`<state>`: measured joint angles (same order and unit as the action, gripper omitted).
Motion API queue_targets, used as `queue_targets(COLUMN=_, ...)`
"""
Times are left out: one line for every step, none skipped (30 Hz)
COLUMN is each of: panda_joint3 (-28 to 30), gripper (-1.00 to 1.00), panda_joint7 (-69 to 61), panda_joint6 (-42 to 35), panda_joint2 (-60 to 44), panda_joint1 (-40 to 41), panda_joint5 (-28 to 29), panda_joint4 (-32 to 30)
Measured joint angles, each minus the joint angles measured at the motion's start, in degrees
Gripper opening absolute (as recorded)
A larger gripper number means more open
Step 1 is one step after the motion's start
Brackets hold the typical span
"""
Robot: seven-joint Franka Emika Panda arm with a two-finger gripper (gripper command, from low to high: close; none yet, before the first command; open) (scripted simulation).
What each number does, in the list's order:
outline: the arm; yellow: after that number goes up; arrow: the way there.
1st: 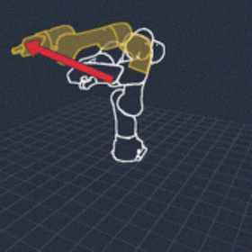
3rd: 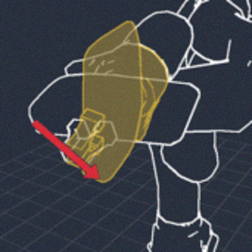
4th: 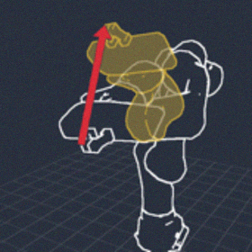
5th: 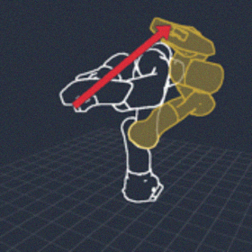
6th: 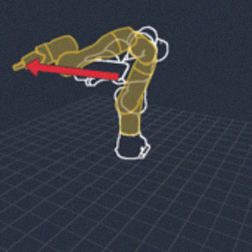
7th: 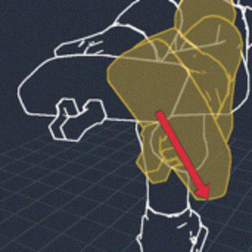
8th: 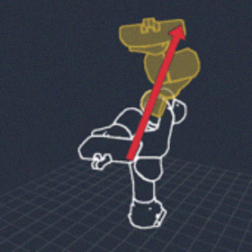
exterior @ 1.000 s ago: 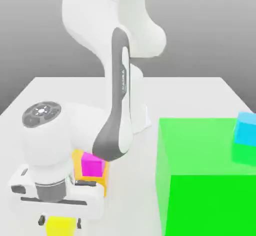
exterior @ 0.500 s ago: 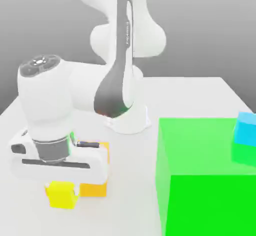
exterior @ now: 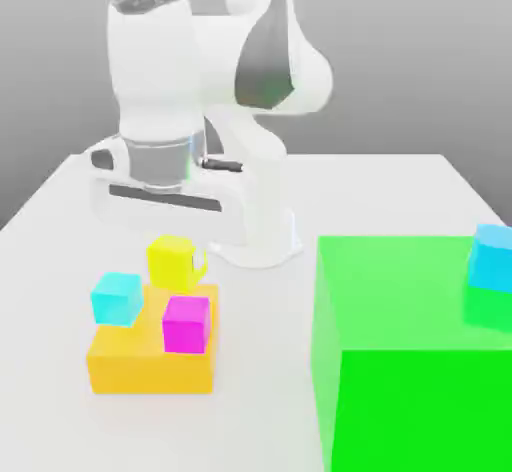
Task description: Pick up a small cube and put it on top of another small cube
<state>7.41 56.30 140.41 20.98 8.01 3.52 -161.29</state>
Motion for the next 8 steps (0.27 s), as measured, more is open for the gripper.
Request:
queue_targets(panda_joint3=0.0, gripper=-1.00, panda_joint7=0.2, panda_joint6=2.0, panda_joint2=-1.4, panda_joint1=0.1, panda_joint5=0.1, panda_joint4=-0.6)
queue_targets(panda_joint3=0.0, gripper=-1.00, panda_joint7=0.2, panda_joint6=4.2, panda_joint2=-3.1, panda_joint1=0.0, panda_joint5=0.0, panda_joint4=-1.1)
queue_targets(panda_joint3=0.1, gripper=-1.00, panda_joint7=0.2, panda_joint6=6.6, panda_joint2=-5.0, panda_joint1=0.0, panda_joint5=0.0, panda_joint4=-1.6)
queue_targets(panda_joint3=0.1, gripper=-1.00, panda_joint7=0.1, panda_joint6=9.0, panda_joint2=-6.9, panda_joint1=-0.1, panda_joint5=-0.2, panda_joint4=-2.0)
queue_targets(panda_joint3=0.2, gripper=1.00, panda_joint7=0.1, panda_joint6=10.5, panda_joint2=-8.2, panda_joint1=-0.1, panda_joint5=-0.2, panda_joint4=-2.3)
queue_targets(panda_joint3=0.2, gripper=1.00, panda_joint7=0.1, panda_joint6=10.5, panda_joint2=-8.2, panda_joint1=-0.1, panda_joint5=-0.2, panda_joint4=-2.3)
queue_targets(panda_joint3=0.2, gripper=1.00, panda_joint7=0.1, panda_joint6=10.5, panda_joint2=-8.2, panda_joint1=-0.1, panda_joint5=-0.2, panda_joint4=-2.3)
queue_targets(panda_joint3=0.2, gripper=1.00, panda_joint7=0.1, panda_joint6=10.5, panda_joint2=-8.2, panda_joint1=-0.1, panda_joint5=-0.2, panda_joint4=-2.3)
